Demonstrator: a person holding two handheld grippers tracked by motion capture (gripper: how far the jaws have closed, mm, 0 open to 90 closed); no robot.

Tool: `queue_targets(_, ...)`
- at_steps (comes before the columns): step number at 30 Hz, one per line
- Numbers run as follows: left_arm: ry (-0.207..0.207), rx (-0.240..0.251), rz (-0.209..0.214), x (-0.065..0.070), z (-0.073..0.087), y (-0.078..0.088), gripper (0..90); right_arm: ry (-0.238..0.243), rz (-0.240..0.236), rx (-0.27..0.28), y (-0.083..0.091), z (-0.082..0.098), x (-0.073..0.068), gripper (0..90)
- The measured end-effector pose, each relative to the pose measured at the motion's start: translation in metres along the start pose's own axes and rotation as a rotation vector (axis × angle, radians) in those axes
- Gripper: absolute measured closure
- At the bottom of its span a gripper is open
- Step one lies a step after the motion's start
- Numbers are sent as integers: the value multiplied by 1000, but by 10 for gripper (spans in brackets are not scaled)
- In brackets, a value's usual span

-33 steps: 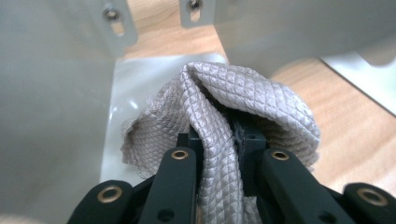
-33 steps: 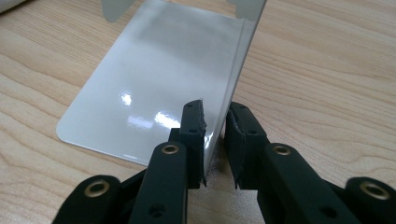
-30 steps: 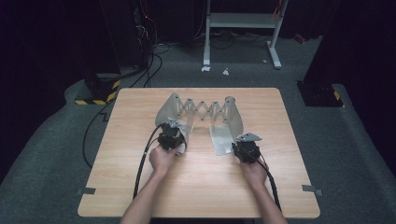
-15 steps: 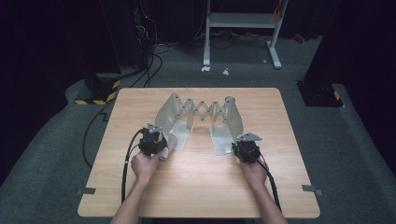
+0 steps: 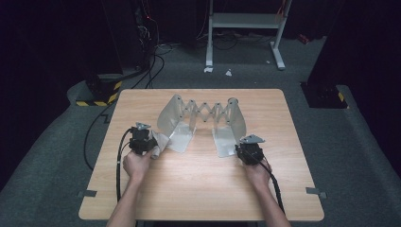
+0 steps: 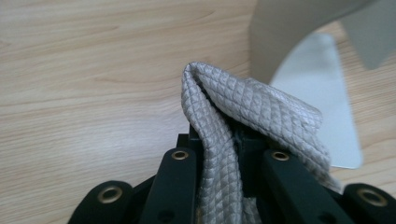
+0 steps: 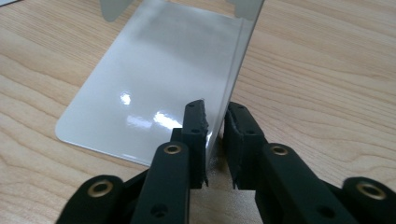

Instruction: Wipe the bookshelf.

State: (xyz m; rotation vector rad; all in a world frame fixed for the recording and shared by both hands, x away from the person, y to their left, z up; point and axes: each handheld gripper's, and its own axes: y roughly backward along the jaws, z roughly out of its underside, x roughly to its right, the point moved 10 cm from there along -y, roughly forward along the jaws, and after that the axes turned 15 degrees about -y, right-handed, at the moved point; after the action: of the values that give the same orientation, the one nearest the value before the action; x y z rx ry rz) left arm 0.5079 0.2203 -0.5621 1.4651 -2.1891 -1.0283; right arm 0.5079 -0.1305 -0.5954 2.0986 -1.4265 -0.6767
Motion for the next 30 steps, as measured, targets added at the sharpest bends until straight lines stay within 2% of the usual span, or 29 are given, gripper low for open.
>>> queue_targets(6, 3, -16, -14, -16, -6, -6, 801, -5, 3, -1, 1, 1, 1, 832)
queue_targets(11, -1, -5, -8, -16, -13, -14, 800, -9, -2, -3, 1, 1, 1, 835)
queue_targets(12, -4, -16, 2, -15, -14, -18, 800, -11, -6, -3, 1, 1, 1, 837)
queue_targets(14, 3, -8, 26, -11, -16, -22, 800, -14, -12, -3, 1, 1, 2, 839)
queue_targets(19, -5, 10, 76, -1, -17, -22, 799, -31, -25, -10, 1, 1, 2, 843)
queue_targets(24, -38, 10, 100, 10, -16, -18, 799, -41, -33, -12, 2, 2, 2, 846)
queue_targets(30, -55, 24, 133, 23, -16, -15, 799, -37, -34, -11, 2, 2, 2, 849)
